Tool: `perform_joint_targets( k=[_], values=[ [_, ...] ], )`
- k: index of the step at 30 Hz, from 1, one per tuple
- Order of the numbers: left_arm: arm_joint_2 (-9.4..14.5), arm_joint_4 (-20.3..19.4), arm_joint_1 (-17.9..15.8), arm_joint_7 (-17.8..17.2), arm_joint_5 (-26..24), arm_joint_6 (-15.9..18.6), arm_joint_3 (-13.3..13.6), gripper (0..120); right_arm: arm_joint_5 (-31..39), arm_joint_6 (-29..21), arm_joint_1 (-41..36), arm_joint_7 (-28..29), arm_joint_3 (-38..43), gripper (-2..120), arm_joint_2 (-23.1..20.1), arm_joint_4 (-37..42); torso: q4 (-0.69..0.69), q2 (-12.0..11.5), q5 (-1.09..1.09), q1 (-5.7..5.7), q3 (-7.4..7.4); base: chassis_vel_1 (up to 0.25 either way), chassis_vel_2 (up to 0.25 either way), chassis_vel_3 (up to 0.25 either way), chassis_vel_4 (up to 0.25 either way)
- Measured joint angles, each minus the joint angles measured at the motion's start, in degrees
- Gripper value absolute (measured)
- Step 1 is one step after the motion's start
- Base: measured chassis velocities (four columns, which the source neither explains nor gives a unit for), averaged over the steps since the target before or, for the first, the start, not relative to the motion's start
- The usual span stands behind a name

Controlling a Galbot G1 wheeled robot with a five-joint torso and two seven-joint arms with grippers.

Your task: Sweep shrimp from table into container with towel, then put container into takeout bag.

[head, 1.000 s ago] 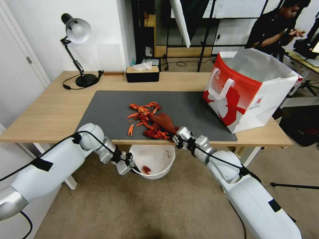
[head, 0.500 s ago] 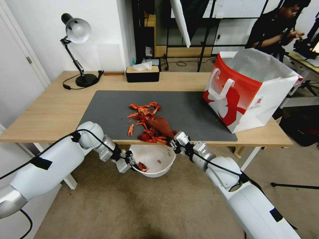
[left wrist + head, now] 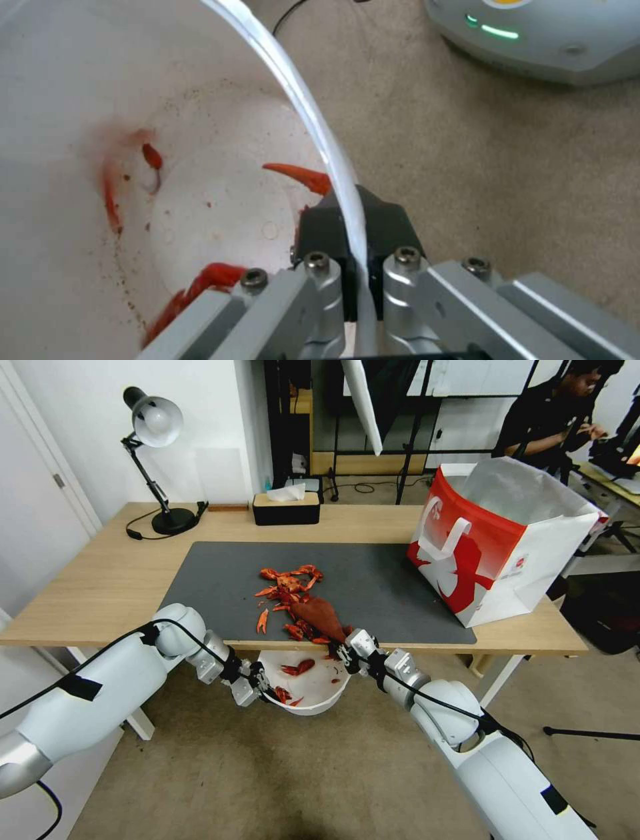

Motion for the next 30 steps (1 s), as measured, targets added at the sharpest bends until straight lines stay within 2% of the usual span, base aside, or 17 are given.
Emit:
perform_joint_targets(
  k=[14,30],
  values=[
    [-0.2,0.8,-0.4,-0.2,0.0,-0.3,0.4,0,-1.2,0.5,-2.7,0.0,-0.7,6,0.2,2.3,-0.01,0.0,0.0,0.0,0.0,0.0,0.0,0.0,0.0],
    [0.5,0.3,0.3,-0.5,0.0,-0.5,-0.6,0,-2.8,0.9,-5.1,-0.2,-1.7,6,0.4,3.8,0.0,0.0,0.0,-0.01,0.0,0.0,0.0,0.0,0.0]
  ],
)
